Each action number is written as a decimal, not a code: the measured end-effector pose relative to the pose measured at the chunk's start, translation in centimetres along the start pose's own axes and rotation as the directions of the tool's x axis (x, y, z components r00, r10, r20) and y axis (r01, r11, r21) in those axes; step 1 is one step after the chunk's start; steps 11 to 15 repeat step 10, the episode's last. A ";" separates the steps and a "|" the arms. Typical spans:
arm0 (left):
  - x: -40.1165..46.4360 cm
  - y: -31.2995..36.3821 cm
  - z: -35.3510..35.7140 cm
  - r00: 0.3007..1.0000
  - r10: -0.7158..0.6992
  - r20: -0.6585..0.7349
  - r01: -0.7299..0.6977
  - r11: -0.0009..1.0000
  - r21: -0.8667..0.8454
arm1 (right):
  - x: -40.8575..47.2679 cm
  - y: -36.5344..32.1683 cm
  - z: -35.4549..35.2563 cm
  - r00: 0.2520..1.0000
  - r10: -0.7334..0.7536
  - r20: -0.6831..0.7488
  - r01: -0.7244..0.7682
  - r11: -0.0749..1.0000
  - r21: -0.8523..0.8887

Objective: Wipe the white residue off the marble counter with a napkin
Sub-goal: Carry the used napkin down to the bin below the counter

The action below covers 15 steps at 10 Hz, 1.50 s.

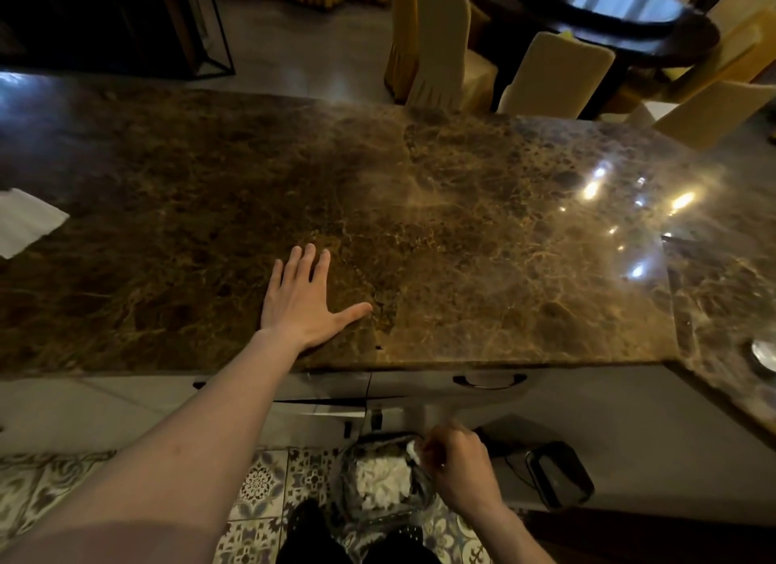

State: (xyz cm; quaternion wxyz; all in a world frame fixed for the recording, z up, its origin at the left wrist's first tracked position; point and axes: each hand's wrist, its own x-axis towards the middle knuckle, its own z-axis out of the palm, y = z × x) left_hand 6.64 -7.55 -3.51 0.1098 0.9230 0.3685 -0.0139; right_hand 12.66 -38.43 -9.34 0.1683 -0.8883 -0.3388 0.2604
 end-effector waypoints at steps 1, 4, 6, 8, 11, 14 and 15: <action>0.1 0.0 -0.2 1.000 0.001 0.022 -0.001 1.000 -0.001 | 0.1 0.2 0.8 1.000 -0.006 0.030 0.007 0.999 -0.034; -0.2 0.3 -0.4 0.999 0.011 0.037 -0.012 1.000 0.024 | 0.0 -0.1 -4.1 0.979 -0.095 -0.180 0.089 0.995 -0.041; -0.1 0.4 -0.5 0.999 0.004 0.044 -0.005 1.000 0.028 | 2.8 -3.3 -12.9 0.804 -0.249 -0.540 0.314 0.949 0.029; 0.0 0.7 -1.1 0.996 -0.023 0.084 0.020 0.999 0.029 | 8.4 -3.9 -16.6 0.915 -0.214 -0.343 0.201 0.977 -0.075; 1.0 0.9 -4.1 0.964 -0.033 0.263 0.033 0.999 0.005 | 12.0 -4.1 -18.8 0.972 -0.082 -0.218 0.064 0.994 -0.092; 1.0 0.9 -4.1 0.964 -0.033 0.263 0.033 0.999 0.005 | 12.0 -4.1 -18.8 0.972 -0.082 -0.218 0.064 0.994 -0.092; 1.0 0.9 -4.1 0.964 -0.033 0.263 0.033 0.999 0.005 | 12.0 -4.1 -18.8 0.972 -0.082 -0.218 0.064 0.994 -0.092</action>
